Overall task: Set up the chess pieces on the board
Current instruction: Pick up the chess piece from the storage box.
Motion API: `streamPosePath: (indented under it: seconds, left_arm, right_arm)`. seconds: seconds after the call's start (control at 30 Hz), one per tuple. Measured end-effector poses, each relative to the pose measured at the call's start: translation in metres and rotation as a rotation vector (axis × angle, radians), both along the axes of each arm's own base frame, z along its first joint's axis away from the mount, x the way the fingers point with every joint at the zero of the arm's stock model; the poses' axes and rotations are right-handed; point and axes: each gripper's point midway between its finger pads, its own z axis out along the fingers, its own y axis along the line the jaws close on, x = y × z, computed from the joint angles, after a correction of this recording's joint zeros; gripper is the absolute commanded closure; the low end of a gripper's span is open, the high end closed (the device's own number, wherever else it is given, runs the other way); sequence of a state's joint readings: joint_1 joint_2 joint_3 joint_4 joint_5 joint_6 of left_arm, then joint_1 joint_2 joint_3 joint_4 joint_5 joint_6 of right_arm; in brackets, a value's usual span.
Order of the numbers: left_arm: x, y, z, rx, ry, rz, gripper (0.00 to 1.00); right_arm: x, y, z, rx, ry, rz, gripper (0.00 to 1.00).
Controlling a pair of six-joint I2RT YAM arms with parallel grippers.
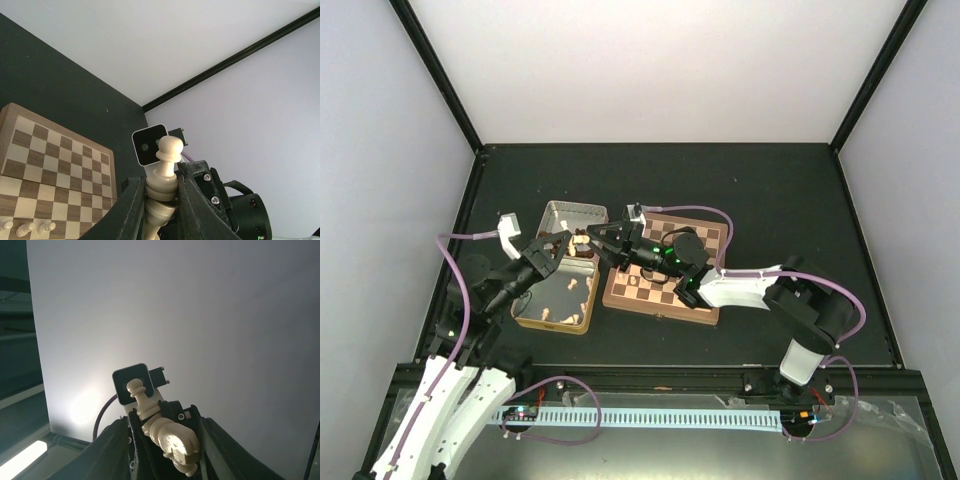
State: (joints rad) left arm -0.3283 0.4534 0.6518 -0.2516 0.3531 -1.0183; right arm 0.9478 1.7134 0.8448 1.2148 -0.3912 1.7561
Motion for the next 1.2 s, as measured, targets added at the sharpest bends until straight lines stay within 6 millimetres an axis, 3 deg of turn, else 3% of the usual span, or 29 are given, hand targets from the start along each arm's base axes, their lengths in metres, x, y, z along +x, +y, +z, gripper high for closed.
streamPosePath:
  seconds: [0.2,0.47,0.53,0.6,0.73,0.8,0.93,1.2]
  left_arm:
    - [0.001,-0.001,0.001,-0.006,-0.001,-0.003,0.97]
    - [0.001,-0.002,0.000,-0.010,0.001,-0.007,0.97]
    - [0.002,-0.002,0.000,-0.011,0.001,-0.007,0.97]
    - [0.002,-0.002,-0.001,-0.010,0.003,-0.007,0.97]
    - [0.002,-0.002,-0.005,-0.009,0.013,-0.007,0.97]
    - [0.003,-0.002,-0.006,-0.010,0.015,-0.006,0.97]
    - [0.003,-0.002,-0.006,-0.014,0.017,-0.006,0.97]
    - [0.005,-0.003,-0.008,-0.016,0.033,-0.006,0.97]
  right_arm:
    - [-0.003,-0.001,0.003,0.005,-0.014,0.012,0.71]
    - [-0.008,-0.006,0.019,0.017,-0.066,0.005,0.93]
    - [-0.009,-0.006,0.019,0.006,-0.071,0.003,0.94]
    - [-0.009,-0.005,0.015,-0.016,-0.068,0.002,0.87]
    - [-0.008,-0.003,0.005,-0.069,-0.069,0.001,0.63]
    - [-0.009,-0.003,0.003,-0.089,-0.076,-0.002,0.57]
    - [-0.010,-0.005,0.007,-0.094,-0.105,-0.009,0.56]
    - [-0.012,-0.007,0.008,-0.114,-0.135,-0.015,0.64]
